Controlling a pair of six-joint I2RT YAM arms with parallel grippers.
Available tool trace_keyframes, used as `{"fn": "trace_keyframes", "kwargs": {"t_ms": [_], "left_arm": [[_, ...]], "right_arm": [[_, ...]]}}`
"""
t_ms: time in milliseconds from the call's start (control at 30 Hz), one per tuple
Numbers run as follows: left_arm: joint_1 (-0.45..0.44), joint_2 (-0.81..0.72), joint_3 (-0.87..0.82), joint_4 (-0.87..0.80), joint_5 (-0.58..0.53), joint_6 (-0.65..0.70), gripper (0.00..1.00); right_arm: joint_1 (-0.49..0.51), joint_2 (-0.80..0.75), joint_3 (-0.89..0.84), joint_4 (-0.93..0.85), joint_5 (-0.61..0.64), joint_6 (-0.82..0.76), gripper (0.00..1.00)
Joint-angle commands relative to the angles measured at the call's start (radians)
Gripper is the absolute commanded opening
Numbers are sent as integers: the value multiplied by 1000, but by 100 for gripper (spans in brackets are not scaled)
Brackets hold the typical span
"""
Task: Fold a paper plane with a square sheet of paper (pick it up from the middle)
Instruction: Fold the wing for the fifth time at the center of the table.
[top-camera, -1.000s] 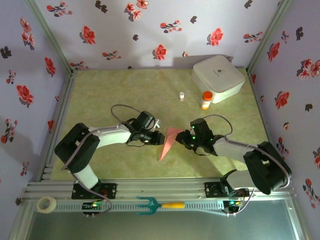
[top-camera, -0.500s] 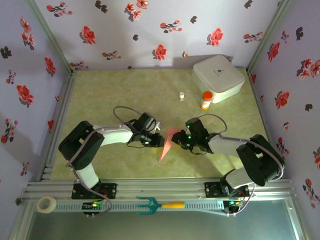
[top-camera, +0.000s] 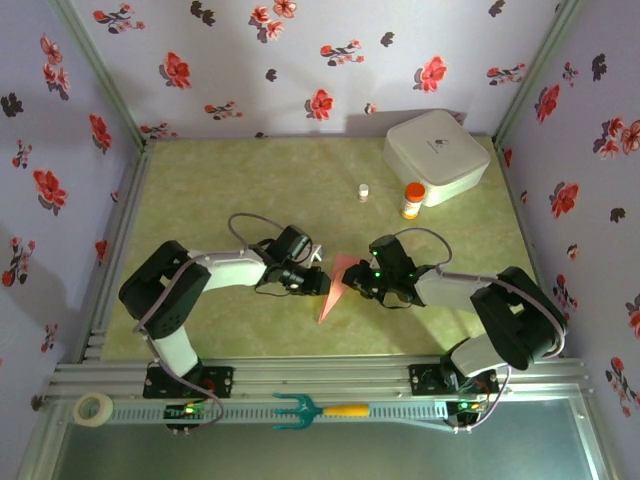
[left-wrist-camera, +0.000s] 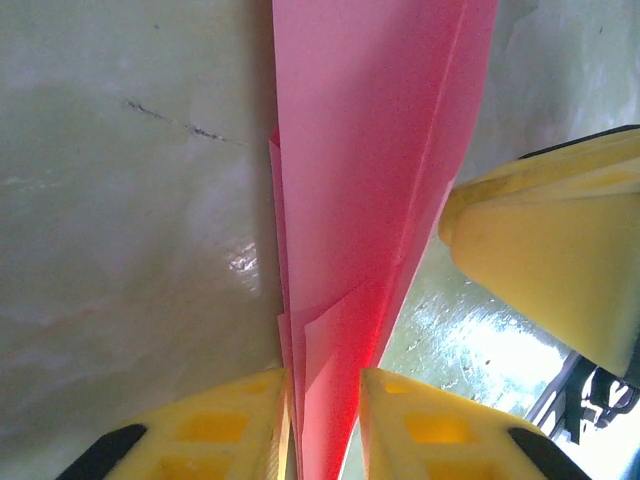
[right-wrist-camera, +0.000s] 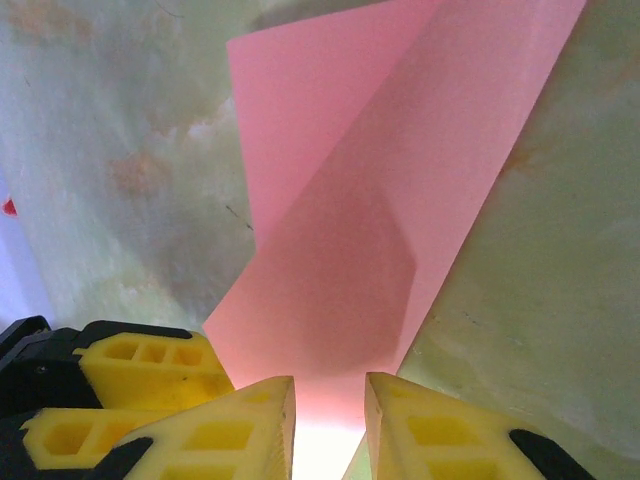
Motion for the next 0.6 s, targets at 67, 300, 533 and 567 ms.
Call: {"fn": "trace_keyframes", "kwargs": {"t_ms": [67,300,533,567], "left_arm": [[6,31,15,-37,9,37,25],[5,47,10,-6,52,24,22],[5,53,-6,48,102,1,24],[6,55,-7,57,109,-4,24]], "right_arm": [[10,11,-4,2,7,19,26],[13,36,-17,65,-34,41,25],[17,55,-16,42,-29,39,23],[19,58,-16,43,-31,39,23]]}}
